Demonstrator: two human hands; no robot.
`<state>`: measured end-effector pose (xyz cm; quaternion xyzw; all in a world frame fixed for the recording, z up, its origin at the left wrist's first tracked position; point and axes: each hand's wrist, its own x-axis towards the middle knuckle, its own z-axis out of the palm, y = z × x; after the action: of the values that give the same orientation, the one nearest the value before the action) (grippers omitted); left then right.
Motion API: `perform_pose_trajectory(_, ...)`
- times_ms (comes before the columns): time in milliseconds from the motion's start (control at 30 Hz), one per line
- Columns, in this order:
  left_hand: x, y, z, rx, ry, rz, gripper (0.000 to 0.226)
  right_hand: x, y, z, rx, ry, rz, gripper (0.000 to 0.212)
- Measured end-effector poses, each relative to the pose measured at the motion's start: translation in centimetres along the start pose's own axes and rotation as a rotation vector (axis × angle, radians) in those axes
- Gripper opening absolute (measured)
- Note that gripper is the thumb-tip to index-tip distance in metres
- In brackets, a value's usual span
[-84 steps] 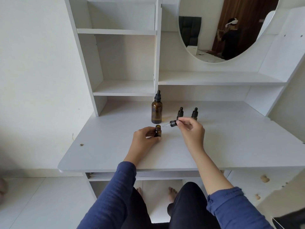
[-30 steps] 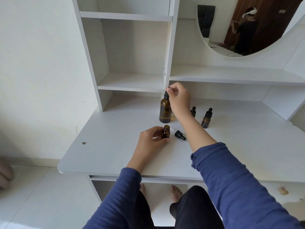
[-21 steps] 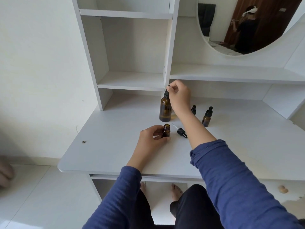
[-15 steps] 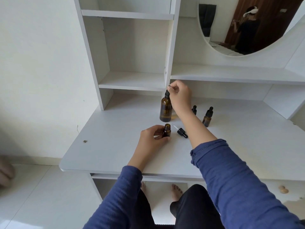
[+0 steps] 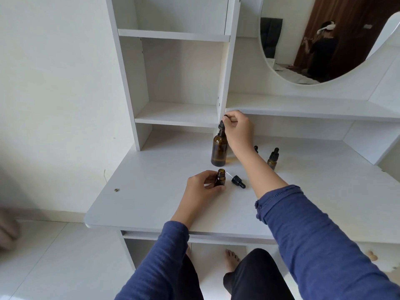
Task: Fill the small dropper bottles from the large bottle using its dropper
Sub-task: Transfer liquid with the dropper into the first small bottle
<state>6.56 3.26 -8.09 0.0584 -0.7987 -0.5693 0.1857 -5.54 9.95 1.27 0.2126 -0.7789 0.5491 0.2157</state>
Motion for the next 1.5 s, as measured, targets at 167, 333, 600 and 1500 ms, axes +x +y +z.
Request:
perform_pose_trajectory(167,-0.1,0.2,0.0,0.010,0.001,-0.007,0.028,1.2,-2.5,-0.9,0.039,0.087,-0.083,0.014)
perform_pose_trajectory(333,-0.2,0.0,-0.1,0.015,0.010,-0.006,0.027,1.6,-4.5,-2.4,0.088,0.190,-0.205,0.012)
perform_pose_trajectory(600,-0.4,-0.1,0.0,0.039,0.019,0.005,0.028,-0.6,-4.7,-5.2,0.146,0.255,-0.266,0.012)
perform_pose_trajectory(1500,-0.5,0.1,-0.1,-0.015,0.013,0.015,0.022,-4.4,-1.3,-3.7,0.005,0.006,-0.181,0.010)
